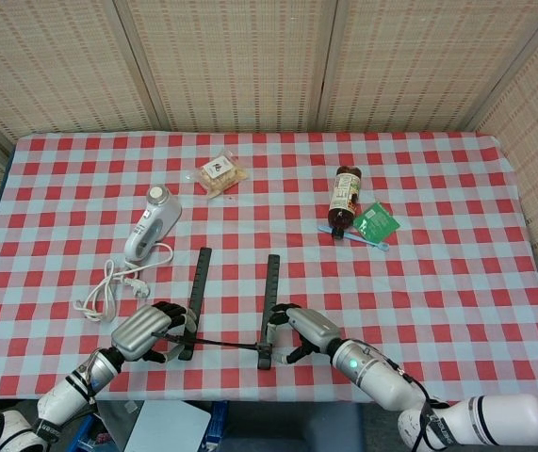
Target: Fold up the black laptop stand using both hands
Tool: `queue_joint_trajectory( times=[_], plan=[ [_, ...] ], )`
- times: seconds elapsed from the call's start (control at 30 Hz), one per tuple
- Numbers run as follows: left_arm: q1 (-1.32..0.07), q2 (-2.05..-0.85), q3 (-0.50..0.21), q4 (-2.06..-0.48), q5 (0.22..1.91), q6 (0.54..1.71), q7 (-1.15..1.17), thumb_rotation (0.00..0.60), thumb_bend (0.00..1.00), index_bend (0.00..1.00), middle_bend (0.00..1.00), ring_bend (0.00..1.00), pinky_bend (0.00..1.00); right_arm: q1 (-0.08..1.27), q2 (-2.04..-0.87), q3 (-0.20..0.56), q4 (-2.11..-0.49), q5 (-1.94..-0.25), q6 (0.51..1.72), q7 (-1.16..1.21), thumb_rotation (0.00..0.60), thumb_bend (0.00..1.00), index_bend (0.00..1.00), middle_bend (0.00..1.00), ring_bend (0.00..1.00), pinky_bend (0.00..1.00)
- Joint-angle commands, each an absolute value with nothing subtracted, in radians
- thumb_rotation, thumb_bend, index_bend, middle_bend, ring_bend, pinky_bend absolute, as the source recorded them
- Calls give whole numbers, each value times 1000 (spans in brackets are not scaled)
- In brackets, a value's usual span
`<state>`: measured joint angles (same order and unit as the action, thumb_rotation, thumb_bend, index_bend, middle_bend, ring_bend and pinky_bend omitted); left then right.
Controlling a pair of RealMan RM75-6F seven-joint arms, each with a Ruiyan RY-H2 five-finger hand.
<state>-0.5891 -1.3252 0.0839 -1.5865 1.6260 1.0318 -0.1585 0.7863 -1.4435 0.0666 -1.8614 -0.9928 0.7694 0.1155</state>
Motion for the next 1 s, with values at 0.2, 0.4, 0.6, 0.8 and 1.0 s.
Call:
queue_joint_trajectory(
  times=[0.2,0.4,0.6,0.8,1.0],
  plan=[
    [-590,-1324,84,-1586,1627,1031,-161,600,386,370,293,263,279,782,-1453,73,-1860,-986,763,99,600,301,542,365,103,71],
    [-591,-1324,84,-1587,1629,1031,-161,600,387,369,293,263,279,777,-1458,76,-1864,-986,765,86,600,301,543,366,103,71],
    [-591,-1321,84,-1590,1630,1033,-161,600,386,366,293,261,279,772,-1459,78,-1866,-986,766,76,600,290,545,367,103,71],
    [-583,-1307,86,-1605,1636,1051,-164,600,386,269,281,256,279,756,-1441,80,-1881,-1013,797,59,600,214,485,308,103,71],
    [-575,-1278,89,-1646,1648,1072,-159,600,386,113,222,232,279,751,-1429,96,-1907,-1030,810,51,600,133,191,220,101,71]
  ],
)
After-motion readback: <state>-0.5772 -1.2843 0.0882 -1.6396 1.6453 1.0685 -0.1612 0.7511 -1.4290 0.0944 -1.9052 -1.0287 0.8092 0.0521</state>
